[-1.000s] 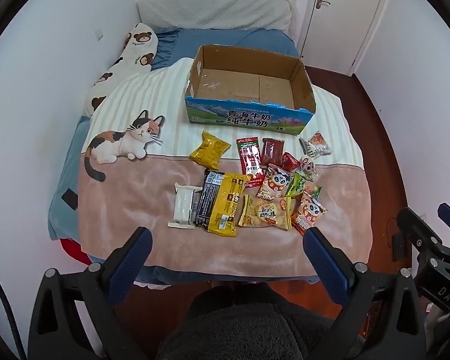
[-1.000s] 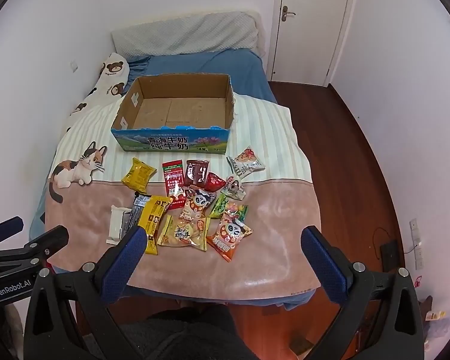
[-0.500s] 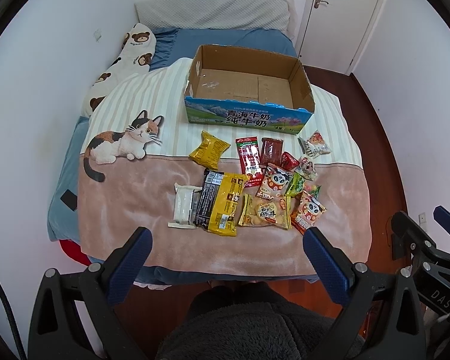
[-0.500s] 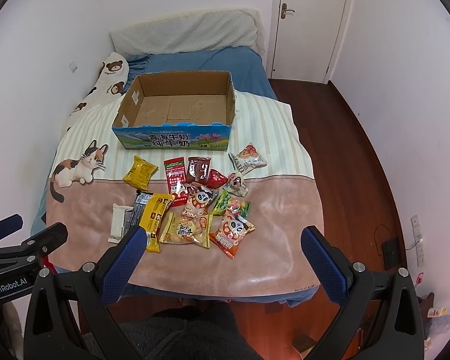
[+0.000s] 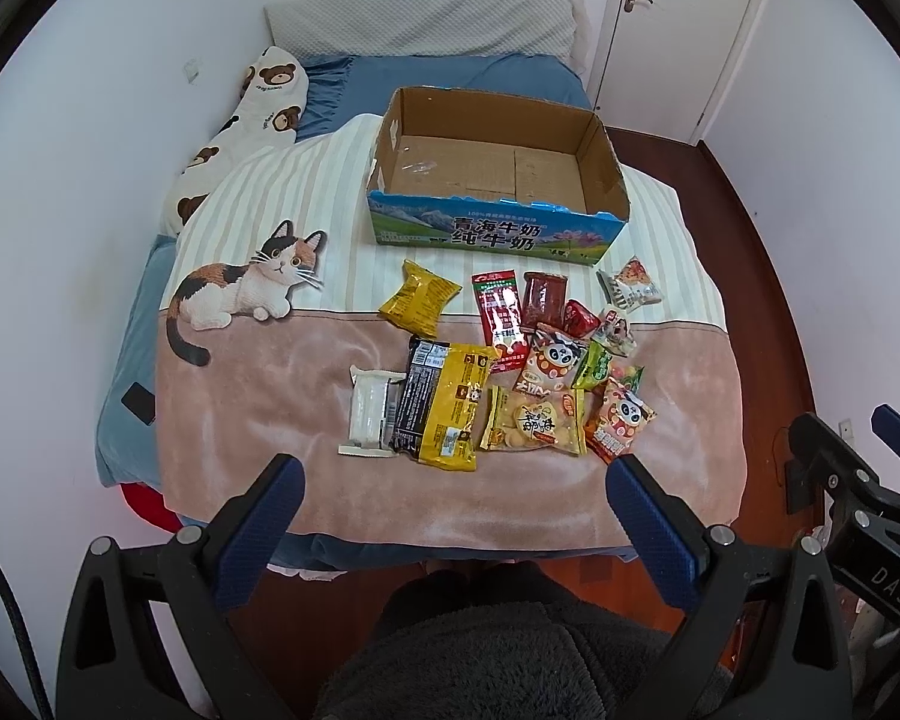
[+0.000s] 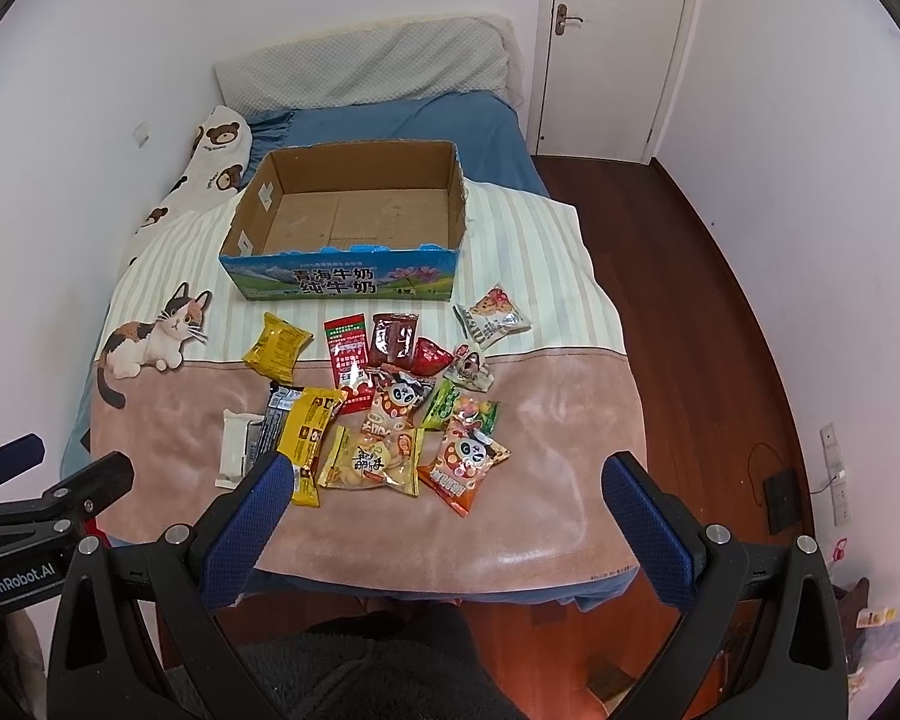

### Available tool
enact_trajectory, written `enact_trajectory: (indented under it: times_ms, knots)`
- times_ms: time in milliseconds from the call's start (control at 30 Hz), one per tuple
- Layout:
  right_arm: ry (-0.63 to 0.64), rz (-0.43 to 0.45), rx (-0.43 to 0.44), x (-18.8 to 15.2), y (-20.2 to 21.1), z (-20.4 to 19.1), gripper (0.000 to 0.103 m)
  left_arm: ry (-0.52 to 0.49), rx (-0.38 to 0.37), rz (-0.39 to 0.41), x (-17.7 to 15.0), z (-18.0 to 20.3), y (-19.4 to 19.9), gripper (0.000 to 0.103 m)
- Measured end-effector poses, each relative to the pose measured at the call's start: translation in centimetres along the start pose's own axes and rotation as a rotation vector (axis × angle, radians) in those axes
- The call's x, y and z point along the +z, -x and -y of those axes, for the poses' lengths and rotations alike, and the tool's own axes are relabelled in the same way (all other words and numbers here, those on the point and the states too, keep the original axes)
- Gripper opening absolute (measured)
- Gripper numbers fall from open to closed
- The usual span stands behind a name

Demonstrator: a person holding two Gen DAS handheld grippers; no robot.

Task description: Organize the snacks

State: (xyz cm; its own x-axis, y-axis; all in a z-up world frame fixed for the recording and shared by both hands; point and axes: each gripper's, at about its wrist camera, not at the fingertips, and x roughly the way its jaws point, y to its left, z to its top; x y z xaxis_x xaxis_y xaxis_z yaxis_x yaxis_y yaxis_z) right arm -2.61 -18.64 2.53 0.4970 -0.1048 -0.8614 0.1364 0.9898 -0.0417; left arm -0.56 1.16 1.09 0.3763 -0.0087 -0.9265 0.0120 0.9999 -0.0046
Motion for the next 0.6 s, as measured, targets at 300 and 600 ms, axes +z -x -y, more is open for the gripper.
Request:
enact_trajectory:
  times_ms: [300, 600]
  knots:
    - [0.01, 0.002, -0.014, 0.17, -0.06, -0.11, 0.103, 0.0, -0.003, -0.004, -0.17, -0.07, -0.25, 0.103]
    - [0.009, 0.001, -0.012, 0.18, -0.05, -0.18, 0.103, -0.003, -0.005, -0.008, -0.1, -0.11, -0.25, 0.103]
